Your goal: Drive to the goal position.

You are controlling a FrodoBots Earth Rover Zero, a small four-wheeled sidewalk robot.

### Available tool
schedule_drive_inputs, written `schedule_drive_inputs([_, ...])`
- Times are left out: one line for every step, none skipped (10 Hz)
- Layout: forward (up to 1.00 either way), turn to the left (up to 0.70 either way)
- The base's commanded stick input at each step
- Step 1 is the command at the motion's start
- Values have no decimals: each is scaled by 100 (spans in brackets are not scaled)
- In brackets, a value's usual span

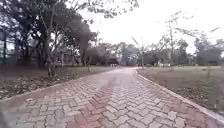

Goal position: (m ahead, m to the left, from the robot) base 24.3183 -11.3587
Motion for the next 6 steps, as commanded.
schedule_drive_inputs([70,0])
schedule_drive_inputs([70,0])
schedule_drive_inputs([70,0])
schedule_drive_inputs([70,0])
schedule_drive_inputs([70,0])
schedule_drive_inputs([70,0])
